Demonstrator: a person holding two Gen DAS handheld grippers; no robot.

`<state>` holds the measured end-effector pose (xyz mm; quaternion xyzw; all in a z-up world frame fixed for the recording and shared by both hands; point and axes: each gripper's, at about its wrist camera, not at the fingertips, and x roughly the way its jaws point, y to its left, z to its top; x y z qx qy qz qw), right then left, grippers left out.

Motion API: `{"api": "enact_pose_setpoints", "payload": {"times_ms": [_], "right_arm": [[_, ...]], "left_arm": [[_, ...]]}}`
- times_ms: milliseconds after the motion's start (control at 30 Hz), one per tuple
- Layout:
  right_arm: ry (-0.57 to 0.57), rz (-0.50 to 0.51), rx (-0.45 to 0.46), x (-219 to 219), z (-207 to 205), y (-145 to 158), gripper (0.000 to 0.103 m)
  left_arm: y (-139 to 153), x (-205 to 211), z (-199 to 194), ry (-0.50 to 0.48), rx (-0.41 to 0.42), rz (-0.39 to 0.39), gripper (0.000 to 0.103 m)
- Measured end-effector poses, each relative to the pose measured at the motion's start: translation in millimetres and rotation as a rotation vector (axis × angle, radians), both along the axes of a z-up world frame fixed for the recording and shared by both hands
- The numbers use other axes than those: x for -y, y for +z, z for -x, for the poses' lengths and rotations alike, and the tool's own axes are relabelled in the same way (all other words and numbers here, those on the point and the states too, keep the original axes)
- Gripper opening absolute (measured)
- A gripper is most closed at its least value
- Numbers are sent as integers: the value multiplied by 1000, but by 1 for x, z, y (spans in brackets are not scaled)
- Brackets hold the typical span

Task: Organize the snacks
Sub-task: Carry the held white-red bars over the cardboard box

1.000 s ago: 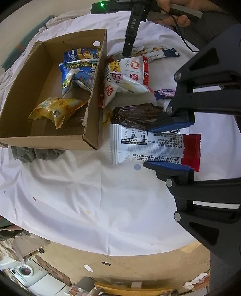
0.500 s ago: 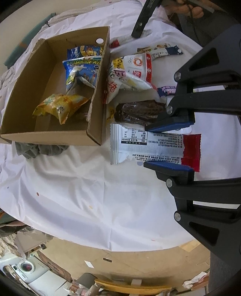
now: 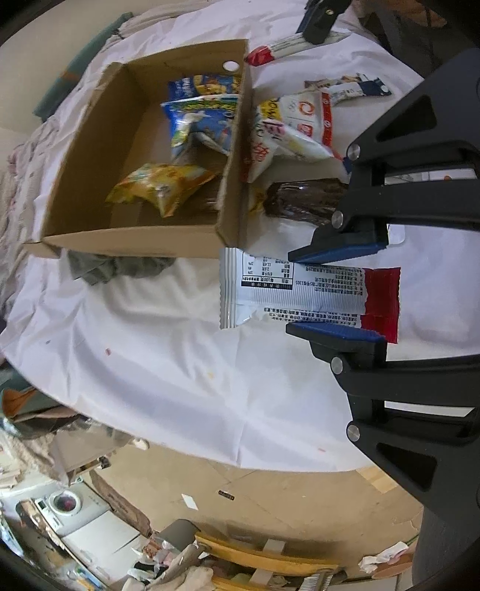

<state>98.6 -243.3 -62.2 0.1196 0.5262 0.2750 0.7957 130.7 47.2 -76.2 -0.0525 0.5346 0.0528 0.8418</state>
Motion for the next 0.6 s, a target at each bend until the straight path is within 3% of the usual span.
{"api": "enact_pose_setpoints", "payload": {"times_ms": [267,600], "right_arm": [[40,-117,95,-3,9,28,33],[-83,-230,200,18,-10,57,33]], "left_arm": [[40,2,3,10,112,-10,26],[78,20,-16,-52,196,14,26]]}}
